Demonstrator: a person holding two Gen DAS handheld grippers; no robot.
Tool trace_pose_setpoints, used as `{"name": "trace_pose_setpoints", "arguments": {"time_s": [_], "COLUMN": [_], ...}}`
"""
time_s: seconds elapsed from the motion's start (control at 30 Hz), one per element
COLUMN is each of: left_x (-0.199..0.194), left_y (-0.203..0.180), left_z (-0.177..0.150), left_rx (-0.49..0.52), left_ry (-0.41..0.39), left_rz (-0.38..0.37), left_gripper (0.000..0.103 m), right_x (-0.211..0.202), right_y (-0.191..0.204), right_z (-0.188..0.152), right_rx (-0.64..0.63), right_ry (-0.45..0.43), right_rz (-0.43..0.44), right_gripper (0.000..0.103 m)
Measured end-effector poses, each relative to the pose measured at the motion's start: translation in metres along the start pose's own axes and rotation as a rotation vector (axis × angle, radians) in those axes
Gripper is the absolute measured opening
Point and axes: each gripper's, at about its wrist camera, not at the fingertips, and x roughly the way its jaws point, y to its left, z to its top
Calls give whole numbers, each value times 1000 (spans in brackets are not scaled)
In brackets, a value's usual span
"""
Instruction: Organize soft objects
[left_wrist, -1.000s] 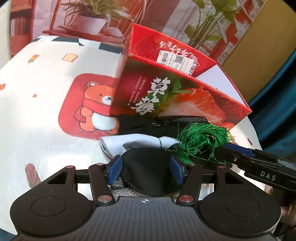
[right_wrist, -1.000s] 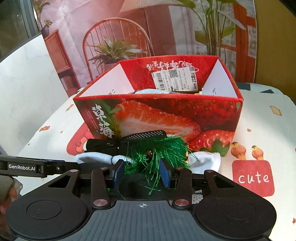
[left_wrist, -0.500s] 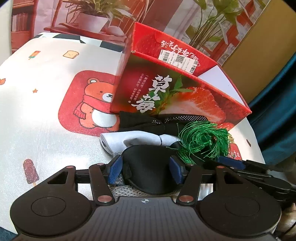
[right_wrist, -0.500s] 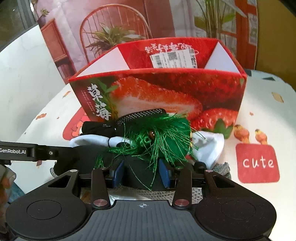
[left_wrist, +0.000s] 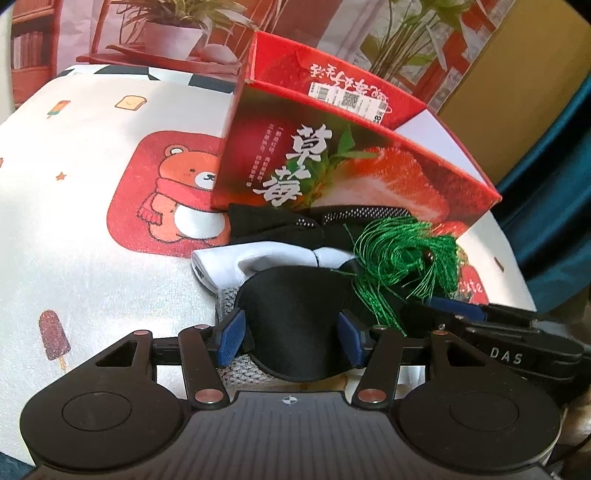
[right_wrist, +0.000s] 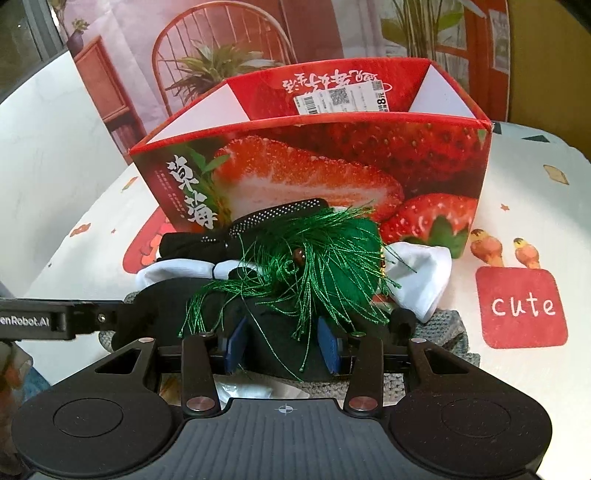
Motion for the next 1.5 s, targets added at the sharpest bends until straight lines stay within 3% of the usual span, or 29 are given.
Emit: {"name": "trace_pose_setpoints", "arguments": {"time_s": [0.97, 1.5], "left_x": [21, 4], "left_y": [-3, -6], "left_z": [8, 6], "left_rx": [84, 94], "left_ry": [-11, -29], "left_rz": [56, 41], "left_gripper": [59, 58], "right_x": [3, 2], "right_y": [-3, -3], "right_z": [-4, -4], "right_rx": [21, 32], "right_ry": [-16, -16], "right_rz": [11, 6], "right_gripper": [40, 41]}}
